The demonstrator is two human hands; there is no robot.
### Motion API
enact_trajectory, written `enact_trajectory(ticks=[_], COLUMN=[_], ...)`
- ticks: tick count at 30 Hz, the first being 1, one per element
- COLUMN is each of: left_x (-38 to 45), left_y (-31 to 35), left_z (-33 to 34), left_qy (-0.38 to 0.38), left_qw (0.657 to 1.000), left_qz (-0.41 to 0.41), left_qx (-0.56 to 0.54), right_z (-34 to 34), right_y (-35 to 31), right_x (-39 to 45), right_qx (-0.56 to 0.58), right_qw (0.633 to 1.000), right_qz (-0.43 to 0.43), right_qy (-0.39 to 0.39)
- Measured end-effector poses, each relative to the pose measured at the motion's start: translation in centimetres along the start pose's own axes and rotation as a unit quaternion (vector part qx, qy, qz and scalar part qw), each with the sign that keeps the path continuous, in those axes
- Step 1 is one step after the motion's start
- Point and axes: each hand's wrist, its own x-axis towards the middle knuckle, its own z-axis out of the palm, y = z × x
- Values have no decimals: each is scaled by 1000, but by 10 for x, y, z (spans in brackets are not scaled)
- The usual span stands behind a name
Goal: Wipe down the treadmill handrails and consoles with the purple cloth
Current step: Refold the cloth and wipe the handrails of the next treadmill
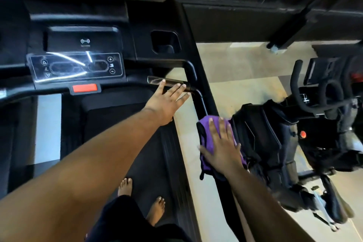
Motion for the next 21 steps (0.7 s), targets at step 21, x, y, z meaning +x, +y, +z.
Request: enact_trajectory(ticks=[21], left_x=[-18], left_y=[-59], left_z=[18], left_qy=[62], left_qw=[996], left_qz=[-41], left_qx=[-49], right_z=[-46], right_y=[-48], right_x=[133], right_qx=[237], right_qw=[963], right_qz=[-8], right_qy=[126])
